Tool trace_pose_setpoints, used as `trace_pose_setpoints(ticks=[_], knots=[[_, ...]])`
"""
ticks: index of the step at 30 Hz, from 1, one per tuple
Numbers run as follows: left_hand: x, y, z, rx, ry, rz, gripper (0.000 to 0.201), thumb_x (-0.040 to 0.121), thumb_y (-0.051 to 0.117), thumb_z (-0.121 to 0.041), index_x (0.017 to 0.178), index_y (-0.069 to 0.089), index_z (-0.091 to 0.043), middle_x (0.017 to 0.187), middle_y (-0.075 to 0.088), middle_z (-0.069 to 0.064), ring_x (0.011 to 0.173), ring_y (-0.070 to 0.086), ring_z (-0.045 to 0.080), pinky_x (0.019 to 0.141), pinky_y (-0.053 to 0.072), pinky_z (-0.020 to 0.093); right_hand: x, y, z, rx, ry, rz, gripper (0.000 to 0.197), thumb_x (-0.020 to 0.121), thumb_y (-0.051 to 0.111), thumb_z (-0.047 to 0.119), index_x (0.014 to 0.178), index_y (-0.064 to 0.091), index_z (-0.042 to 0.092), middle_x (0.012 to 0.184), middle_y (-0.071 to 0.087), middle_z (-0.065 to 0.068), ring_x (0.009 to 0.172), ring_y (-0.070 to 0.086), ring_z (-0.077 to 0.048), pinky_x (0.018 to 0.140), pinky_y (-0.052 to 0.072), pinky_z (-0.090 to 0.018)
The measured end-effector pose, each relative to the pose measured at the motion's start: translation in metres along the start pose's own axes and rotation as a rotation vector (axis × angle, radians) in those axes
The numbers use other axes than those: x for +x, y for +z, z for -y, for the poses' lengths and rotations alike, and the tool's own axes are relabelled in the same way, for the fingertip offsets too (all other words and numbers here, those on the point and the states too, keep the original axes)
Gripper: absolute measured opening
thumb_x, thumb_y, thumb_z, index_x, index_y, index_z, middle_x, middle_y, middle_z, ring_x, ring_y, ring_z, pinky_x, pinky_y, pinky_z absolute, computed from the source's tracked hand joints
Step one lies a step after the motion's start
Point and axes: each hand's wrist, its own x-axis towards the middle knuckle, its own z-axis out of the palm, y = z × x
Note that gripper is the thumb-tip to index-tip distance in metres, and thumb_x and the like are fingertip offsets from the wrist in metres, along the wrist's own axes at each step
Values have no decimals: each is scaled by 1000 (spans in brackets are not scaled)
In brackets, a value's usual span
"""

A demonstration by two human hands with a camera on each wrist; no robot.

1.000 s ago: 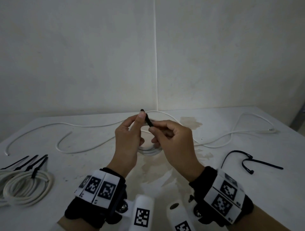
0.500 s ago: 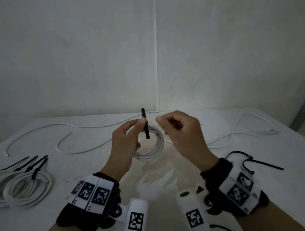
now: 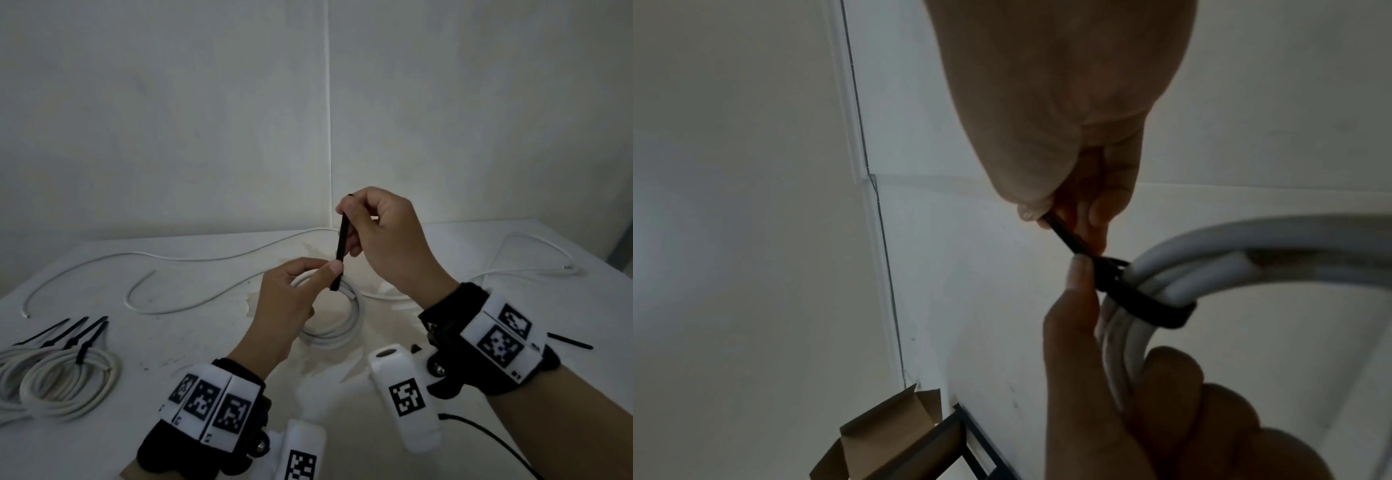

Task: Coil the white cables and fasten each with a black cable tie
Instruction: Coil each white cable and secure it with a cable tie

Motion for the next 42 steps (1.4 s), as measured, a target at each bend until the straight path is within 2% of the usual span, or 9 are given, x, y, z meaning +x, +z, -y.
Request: trace_pose_setpoints(ticks=[6, 12, 17, 21, 25, 28, 32, 38, 42], knots=[[1, -2, -6, -20, 18, 0, 12, 84, 62, -21, 78, 68, -12, 42, 49, -14, 38, 33, 4, 43, 29, 17, -9, 1, -5, 25, 53, 175, 13, 86, 61, 12, 75, 58, 17, 65, 60, 0, 52, 55, 0, 54, 44, -12], [-1, 5, -12, -16, 11, 12, 23, 82, 64, -26, 62, 60, -16, 36, 43, -14, 37, 31, 4, 44, 26, 19, -14, 2, -4, -141, -106, 70, 15, 89, 58, 14, 77, 52, 20, 62, 57, 7, 59, 56, -13, 62, 51, -34], [-1, 8, -10, 6, 69, 17, 29, 82, 65, -22, 55, 57, -17, 41, 49, -14, 36, 38, 1, 42, 31, 13, -13, 5, -5, -149, -119, -67, 7, 88, 58, 11, 81, 55, 11, 63, 57, 4, 60, 56, -17, 61, 52, -36], [-1, 8, -8, 52, 122, 17, 27, 83, 65, -20, 57, 59, -16, 43, 52, -14, 38, 43, -2, 47, 33, 8, -11, 10, -8, -118, -37, -120, 18, 88, 59, 12, 72, 53, 18, 62, 58, 1, 56, 56, -17, 61, 54, -41], [4, 1, -9, 30, 70, 1, 25, 83, 66, -23, 59, 61, -17, 47, 54, -12, 36, 37, 1, 41, 32, 14, -6, 6, -7, 37, 6, -16, 14, 89, 58, 13, 75, 55, 15, 54, 59, 3, 43, 56, -8, 47, 50, -23], [5, -6, -9, -2, 32, -30, 26, 84, 63, -26, 60, 61, -15, 37, 43, -12, 36, 30, 4, 42, 26, 19, -12, 9, -17, 48, 34, 121, 10, 90, 52, 24, 82, 57, 21, 59, 62, 9, 55, 58, -1, 57, 49, -18], [15, -18, -6, -103, -19, -107, 31, 91, 52, -32, 68, 57, -12, 37, 31, -11, 37, 27, 5, 41, 29, 19, -34, 25, -38, -40, 78, 286, 41, 85, 30, 50, 81, 55, 18, 65, 58, 9, 66, 54, -6, 69, 42, -26], [13, -56, 6, -86, -87, 27, 42, 98, 33, -33, 80, 58, -5, 60, 57, 0, 57, 58, 11, 62, 51, 26, -31, 47, -39, 26, 143, 260, 27, 98, 32, 29, 74, 43, 25, 62, 42, 5, 54, 51, -7, 63, 41, -33], [2, -87, 13, -44, -57, 141, 37, 96, 34, -27, 87, 61, -3, 68, 63, -2, 70, 64, 11, 68, 54, 20, -29, 68, -43, 39, 190, 270, 26, 99, 30, 27, 77, 44, 24, 64, 39, 3, 48, 45, -2, 54, 40, -16]])
